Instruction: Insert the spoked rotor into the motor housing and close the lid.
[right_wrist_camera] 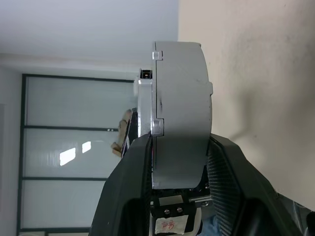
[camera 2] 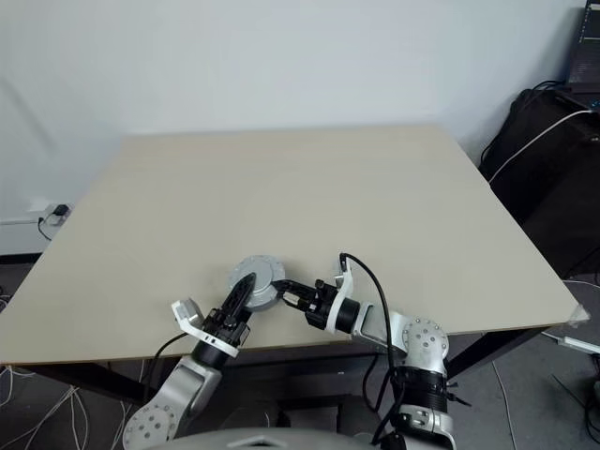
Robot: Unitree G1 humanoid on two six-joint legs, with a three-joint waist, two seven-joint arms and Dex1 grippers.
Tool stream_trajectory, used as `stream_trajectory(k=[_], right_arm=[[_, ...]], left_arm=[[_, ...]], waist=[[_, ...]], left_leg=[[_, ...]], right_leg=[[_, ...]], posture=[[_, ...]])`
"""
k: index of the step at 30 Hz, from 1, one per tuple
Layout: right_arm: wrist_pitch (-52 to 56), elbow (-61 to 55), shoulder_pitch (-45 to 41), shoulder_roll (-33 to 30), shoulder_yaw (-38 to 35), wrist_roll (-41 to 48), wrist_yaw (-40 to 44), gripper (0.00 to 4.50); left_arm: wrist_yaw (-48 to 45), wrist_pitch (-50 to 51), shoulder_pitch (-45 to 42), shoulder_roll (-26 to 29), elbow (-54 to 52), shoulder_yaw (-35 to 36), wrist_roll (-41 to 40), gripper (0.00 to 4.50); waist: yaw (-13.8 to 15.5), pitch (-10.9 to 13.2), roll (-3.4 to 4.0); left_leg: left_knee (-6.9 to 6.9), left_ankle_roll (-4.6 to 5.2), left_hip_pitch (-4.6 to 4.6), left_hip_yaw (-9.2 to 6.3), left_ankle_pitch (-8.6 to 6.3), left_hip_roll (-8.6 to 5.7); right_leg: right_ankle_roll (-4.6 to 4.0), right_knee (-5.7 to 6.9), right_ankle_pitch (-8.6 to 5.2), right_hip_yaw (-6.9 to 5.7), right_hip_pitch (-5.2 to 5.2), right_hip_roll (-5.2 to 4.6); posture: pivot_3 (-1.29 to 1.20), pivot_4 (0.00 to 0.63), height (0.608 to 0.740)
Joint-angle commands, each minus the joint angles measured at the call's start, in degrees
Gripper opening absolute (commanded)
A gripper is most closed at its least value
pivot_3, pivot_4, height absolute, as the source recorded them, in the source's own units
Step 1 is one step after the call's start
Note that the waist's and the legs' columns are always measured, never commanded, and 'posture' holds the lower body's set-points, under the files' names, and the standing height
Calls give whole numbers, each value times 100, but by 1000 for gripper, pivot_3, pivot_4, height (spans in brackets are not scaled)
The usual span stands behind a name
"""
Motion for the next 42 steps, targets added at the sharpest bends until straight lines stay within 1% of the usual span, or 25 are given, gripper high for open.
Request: stream_trajectory(k=[1,3,5,6,8,13,15,19,23,25,26,29,32,36,39,42], right_arm=[[-224,-454,-5,-94,203,-178,142,1269],[-288,-512,28,-155,235,-198,214,1269],[-324,-579,62,-240,280,-183,316,2028],[-336,-592,69,-267,300,-176,346,2237],[-333,-628,104,-336,307,-140,330,2927],[-375,-744,178,-499,278,-150,282,4475],[-547,-952,209,-617,375,-433,342,4500],[-1429,-1673,373,-1162,1147,-1746,974,4500],[-2802,-2002,613,-1471,1922,-3171,1504,4500],[-3619,-1974,717,-1666,2383,-4086,1671,4500],[-3956,-1886,782,-1676,2497,-4398,1705,4500],[-4650,-1707,960,-1564,2546,-4813,1875,4500],[-5711,-1494,1130,-1387,2507,-5334,2029,4500],[-6665,-1035,1206,-1361,2553,-6059,2075,4500],[-7082,-713,1256,-1316,2528,-6385,2036,4500],[-7198,-563,1304,-1226,2478,-6479,2015,4500]], left_arm=[[-10,-153,-65,-574,-206,-173,46,2221],[42,-212,-79,-562,-233,-172,72,2220],[87,-267,-91,-551,-256,-173,82,2220],[103,-285,-99,-546,-256,-174,84,2205],[160,-332,-107,-529,-273,-181,136,2119],[285,-487,-179,-481,-323,-82,220,2119],[418,-629,-310,-412,-324,71,278,2119],[964,-1009,-853,-254,-53,517,541,2119],[1187,-1182,-1506,-33,507,1028,645,2119],[1246,-1293,-1876,89,886,1308,804,2119],[1311,-1378,-2080,141,1110,1459,892,2119],[1369,-1564,-2550,258,1639,1771,1184,2119],[1455,-1758,-3034,351,2232,2100,1424,2119],[1421,-1891,-3586,497,2940,2480,1598,2119],[1440,-2013,-3972,644,3494,2743,1755,2119],[1372,-2089,-4266,757,3972,2936,1901,2119]], waist=[[1,0,-1],[2,0,-1],[4,1,-3],[5,2,-3],[8,7,-11],[8,10,-16],[10,12,-19],[28,17,-25],[50,13,-36],[59,14,-39],[69,16,-43],[87,16,-76],[113,16,-95],[162,11,-120],[168,5,-128],[174,4,-130]], left_leg=[[0,0,-1,0,0,0],[0,0,0,0,0,0],[2,0,0,1,0,-1],[2,0,2,1,0,0],[2,-1,1,0,0,0],[1,0,-1,0,-1,1],[1,0,-2,0,-1,1],[6,-2,-6,-1,0,1],[12,-9,-1,-4,5,1],[13,-10,-2,-2,5,-2],[13,-12,-1,0,7,-4],[15,-33,-2,1,19,-5],[15,-39,-2,-2,22,-5],[18,-40,0,-3,22,-7],[22,-41,2,-2,23,-8],[22,-43,3,-5,24,-8]], right_leg=[[0,0,0,0,0,0],[0,0,0,0,0,1],[1,-1,1,0,0,1],[1,-2,1,0,-1,0],[1,-2,1,0,1,0],[0,-2,0,0,0,-1],[1,-2,0,0,0,-2],[8,-2,2,-3,-1,-1],[45,-2,23,-13,2,19],[49,-3,25,-9,6,23],[52,-6,27,-8,4,22],[54,-6,30,-5,1,24],[25,-6,47,-5,0,26],[27,-7,50,-5,-2,26],[27,-5,51,-5,-1,26],[25,-1,51,-4,-2,29]], posture=[[0,0,740],[0,0,740],[0,0,740],[0,0,740],[0,0,740],[0,0,740],[0,0,740],[0,0,740],[0,0,740],[0,0,740],[0,0,740],[0,0,740],[0,0,740],[0,0,740],[0,0,740],[0,0,740]])
